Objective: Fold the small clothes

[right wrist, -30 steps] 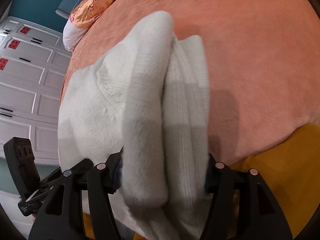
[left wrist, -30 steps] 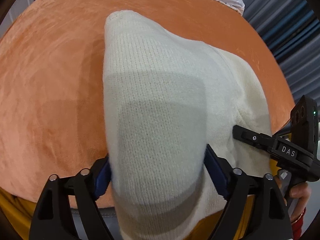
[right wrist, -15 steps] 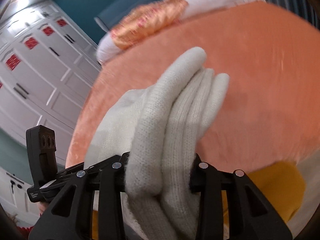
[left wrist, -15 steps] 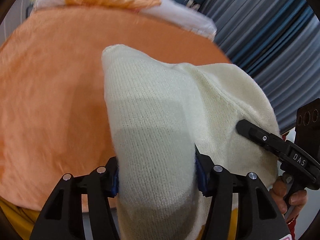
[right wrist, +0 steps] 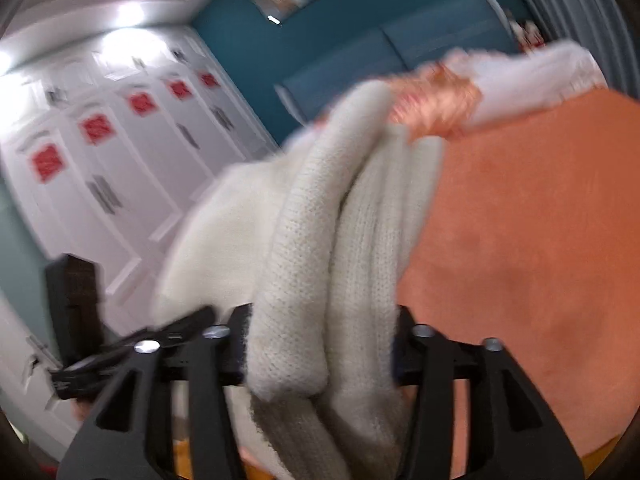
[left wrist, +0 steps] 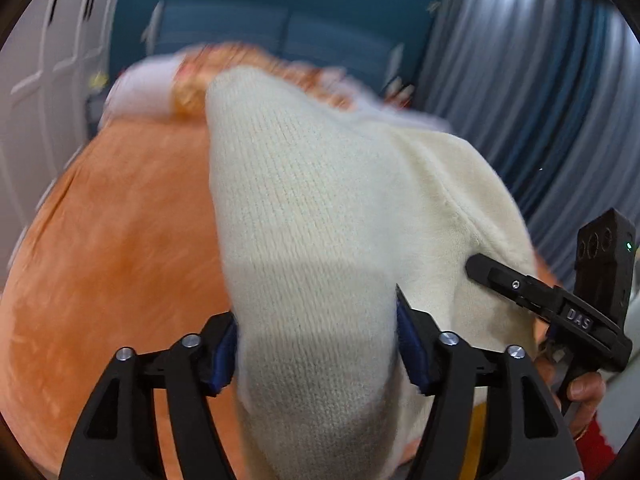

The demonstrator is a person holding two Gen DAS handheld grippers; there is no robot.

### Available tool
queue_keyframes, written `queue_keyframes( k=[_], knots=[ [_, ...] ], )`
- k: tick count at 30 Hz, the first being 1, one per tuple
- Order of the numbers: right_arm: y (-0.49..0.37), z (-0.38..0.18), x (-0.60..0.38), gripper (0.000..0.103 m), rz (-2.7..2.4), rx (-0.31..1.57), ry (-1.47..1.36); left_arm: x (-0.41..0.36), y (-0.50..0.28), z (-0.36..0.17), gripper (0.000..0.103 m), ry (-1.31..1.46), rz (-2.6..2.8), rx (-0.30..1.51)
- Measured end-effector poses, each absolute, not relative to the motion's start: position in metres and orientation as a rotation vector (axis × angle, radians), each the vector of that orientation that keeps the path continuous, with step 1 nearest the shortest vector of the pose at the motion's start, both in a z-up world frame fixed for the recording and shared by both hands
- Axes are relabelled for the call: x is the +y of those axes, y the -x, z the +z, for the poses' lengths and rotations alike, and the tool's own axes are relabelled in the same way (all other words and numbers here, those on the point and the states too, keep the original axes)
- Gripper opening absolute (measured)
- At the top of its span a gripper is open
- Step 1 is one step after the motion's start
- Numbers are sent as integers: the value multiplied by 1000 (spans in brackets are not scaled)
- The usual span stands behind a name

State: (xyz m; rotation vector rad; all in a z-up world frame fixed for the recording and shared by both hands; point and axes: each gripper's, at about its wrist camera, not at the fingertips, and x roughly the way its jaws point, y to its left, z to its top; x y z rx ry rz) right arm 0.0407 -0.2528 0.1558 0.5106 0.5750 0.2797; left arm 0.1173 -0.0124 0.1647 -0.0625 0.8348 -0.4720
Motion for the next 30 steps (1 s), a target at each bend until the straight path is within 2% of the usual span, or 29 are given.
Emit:
queue_keyframes(
  k=[1,2,3,5,10,14,15,16,17,18,20,22,23,25,27,30],
  knots=[
    [-61,126,-249,62,229,665,-519,-8,-125,146,64,52,-441,879],
    [-74,96,-247,59,168,754,-533,3,-131,113,59,29,-362,955],
    [-79,73,-248,49,117,820,-548,9,-129,99,52,20,-329,975],
    [-66,43,-251,44,94,868,-621,25,-112,82,52,39,-310,986],
    [-36,47,-244,36,83,876,-480,38,-85,79,52,124,-288,965],
    [-54,62,-227,36,97,885,-393,28,-91,79,55,125,-290,966],
    [-64,61,-223,39,101,901,-386,26,-93,75,55,133,-282,978],
    [-71,57,-225,49,98,914,-378,29,-92,73,57,148,-279,981],
    [-76,52,-224,55,85,926,-364,32,-96,70,59,183,-282,986],
    [-79,46,-228,60,77,934,-357,38,-101,66,63,222,-279,995],
    [-97,34,-230,65,70,963,-372,50,-109,59,65,291,-276,1008],
    [-112,22,-231,74,72,979,-408,61,-122,53,66,338,-258,1015],
    [-123,16,-231,75,63,989,-419,68,-131,49,67,365,-255,1016],
    [-140,5,-230,83,69,1006,-453,75,-147,39,69,398,-242,1027],
    [-157,-10,-229,83,79,1031,-520,75,-163,29,69,409,-251,1037],
    [-175,-29,-225,83,116,1056,-628,73,-179,17,77,414,-299,1037]
  ],
)
